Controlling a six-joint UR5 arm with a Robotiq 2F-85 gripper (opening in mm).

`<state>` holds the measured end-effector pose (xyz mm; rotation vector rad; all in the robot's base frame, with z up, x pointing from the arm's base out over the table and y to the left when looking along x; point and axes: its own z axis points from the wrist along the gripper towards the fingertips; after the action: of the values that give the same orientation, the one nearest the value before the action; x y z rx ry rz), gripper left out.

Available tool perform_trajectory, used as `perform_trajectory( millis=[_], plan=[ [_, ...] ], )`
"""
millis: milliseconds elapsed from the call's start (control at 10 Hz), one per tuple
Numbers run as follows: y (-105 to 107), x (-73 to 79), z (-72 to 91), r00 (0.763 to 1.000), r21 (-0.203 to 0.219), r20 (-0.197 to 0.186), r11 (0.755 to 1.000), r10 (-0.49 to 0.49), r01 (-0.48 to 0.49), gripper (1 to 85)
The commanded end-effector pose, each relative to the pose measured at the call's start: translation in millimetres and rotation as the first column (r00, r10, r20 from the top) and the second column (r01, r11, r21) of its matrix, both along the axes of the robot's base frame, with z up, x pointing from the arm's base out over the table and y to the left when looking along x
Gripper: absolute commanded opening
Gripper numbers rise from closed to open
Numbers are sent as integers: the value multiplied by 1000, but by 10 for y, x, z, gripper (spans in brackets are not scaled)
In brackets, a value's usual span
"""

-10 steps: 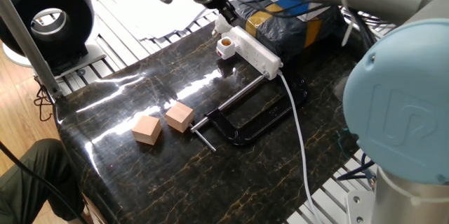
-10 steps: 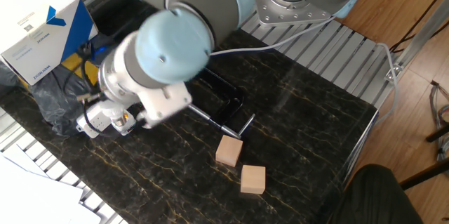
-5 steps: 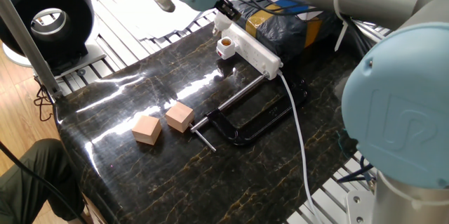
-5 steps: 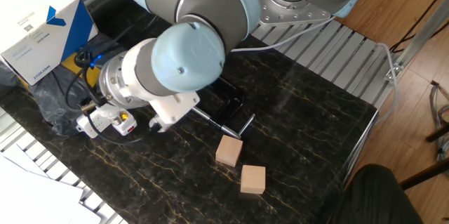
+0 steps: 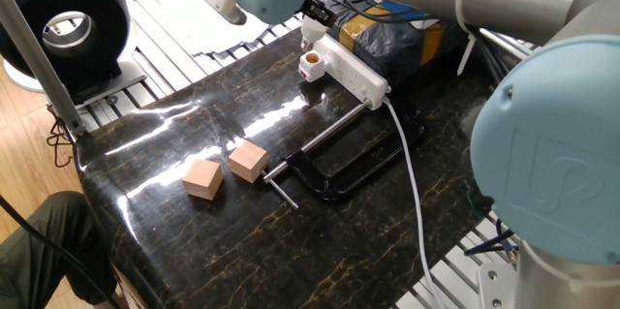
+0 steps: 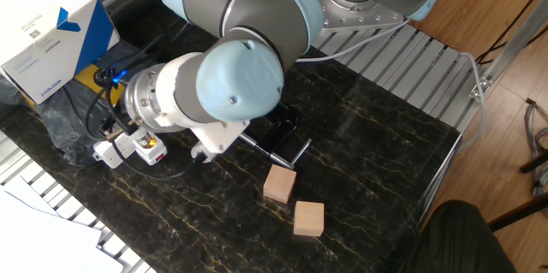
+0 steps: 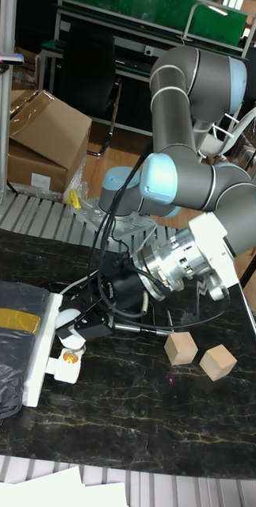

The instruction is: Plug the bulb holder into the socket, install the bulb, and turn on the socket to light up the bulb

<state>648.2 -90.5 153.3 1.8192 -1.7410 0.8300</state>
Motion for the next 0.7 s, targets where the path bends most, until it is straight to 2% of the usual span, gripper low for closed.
perform_trajectory(
  millis=[0, 300, 600],
  plan=[
    [-37, -60, 31, 1000, -57, -24, 998, 9, -11, 457],
    [-96, -30, 81, 999, -96, -28, 995, 23, -26, 457],
    [-36, -28, 117, 999, -119, -23, 992, 28, -30, 457]
  ],
)
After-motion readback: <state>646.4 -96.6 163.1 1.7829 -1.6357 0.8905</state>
